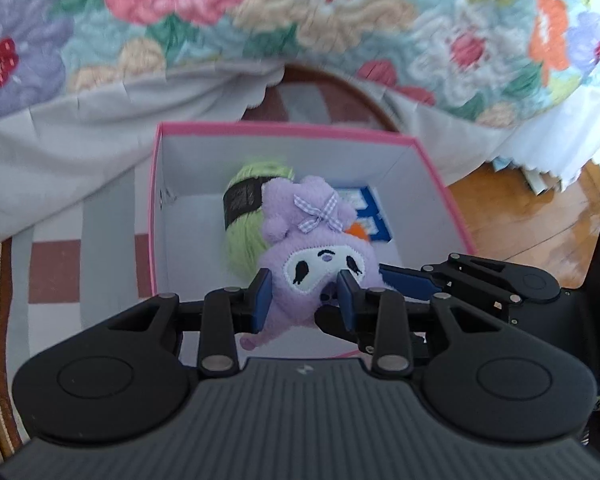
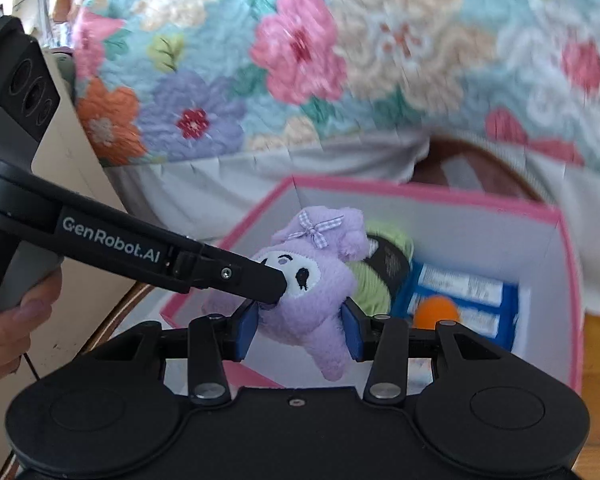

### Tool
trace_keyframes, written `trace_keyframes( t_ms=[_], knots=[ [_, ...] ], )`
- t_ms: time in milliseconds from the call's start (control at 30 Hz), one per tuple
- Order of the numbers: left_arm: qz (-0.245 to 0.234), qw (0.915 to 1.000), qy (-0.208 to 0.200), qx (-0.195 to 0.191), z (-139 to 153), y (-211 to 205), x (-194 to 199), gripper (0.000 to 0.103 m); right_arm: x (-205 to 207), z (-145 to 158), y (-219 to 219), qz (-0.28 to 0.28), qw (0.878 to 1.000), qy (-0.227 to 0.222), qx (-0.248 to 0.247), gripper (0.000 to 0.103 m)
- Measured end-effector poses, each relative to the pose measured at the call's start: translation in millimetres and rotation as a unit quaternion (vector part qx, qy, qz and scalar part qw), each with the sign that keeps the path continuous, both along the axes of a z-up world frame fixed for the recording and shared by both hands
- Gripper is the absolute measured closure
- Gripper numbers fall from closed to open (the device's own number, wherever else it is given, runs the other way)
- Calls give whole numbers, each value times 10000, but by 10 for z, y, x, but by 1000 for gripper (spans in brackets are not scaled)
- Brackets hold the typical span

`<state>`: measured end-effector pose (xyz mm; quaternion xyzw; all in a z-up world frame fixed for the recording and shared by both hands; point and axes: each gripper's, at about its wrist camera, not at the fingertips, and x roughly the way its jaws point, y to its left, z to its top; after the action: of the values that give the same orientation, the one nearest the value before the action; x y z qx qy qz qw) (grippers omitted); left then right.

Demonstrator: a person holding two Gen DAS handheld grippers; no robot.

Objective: Organize objects
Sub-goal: 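Lower the purple plush toy with the left tool into the pink box and release, then move the open left tool down to the gold-capped foundation bottle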

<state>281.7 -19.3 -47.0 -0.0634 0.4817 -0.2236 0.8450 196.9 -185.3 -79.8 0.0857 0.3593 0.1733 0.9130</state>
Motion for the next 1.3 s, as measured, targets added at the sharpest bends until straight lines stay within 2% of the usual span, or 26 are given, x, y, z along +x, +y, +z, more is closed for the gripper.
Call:
trace_keyframes(
  t_ms=[233, 333, 433, 500, 667, 800, 867, 1067, 1133, 1300],
  knots=[
    [63, 9996, 258, 54, -244, -7, 18, 70, 52, -256, 4, 126, 9993, 338, 46, 53],
    [91, 9997, 211, 85, -284, -23, 22, 70, 102, -287, -28, 82, 9988, 460, 132, 51],
    [189, 9995, 105, 238, -320, -58, 14, 63, 137, -314, -68, 29, 9979, 609, 226, 51],
    [221, 9992, 23, 320, -348, -73, 6, 63, 147, -331, -97, -1, 9971, 689, 339, 51],
    [337, 9992, -31, 192, -297, -52, -39, 63, 115, -292, -153, -94, 9962, 753, 431, 51],
    [327, 9992, -198, 147, -81, -27, -193, 61, -116, -20, -159, -151, 9991, 399, 89, 51],
    [276, 9992, -230, 177, 61, -28, -312, 58, -260, 163, -170, -67, 9996, 284, -44, 51],
    [49, 9988, -365, 309, 525, -110, -706, 52, -665, 722, -215, 143, 9990, 113, -419, 45],
    [-54, 9989, -398, 256, 690, -116, -844, 50, -781, 889, -213, 225, 9978, 76, -623, 42],
    [-173, 9978, -603, 212, 989, -73, -1157, 42, -1101, 1229, -235, 201, 9930, -104, -1162, 26]
  ],
)
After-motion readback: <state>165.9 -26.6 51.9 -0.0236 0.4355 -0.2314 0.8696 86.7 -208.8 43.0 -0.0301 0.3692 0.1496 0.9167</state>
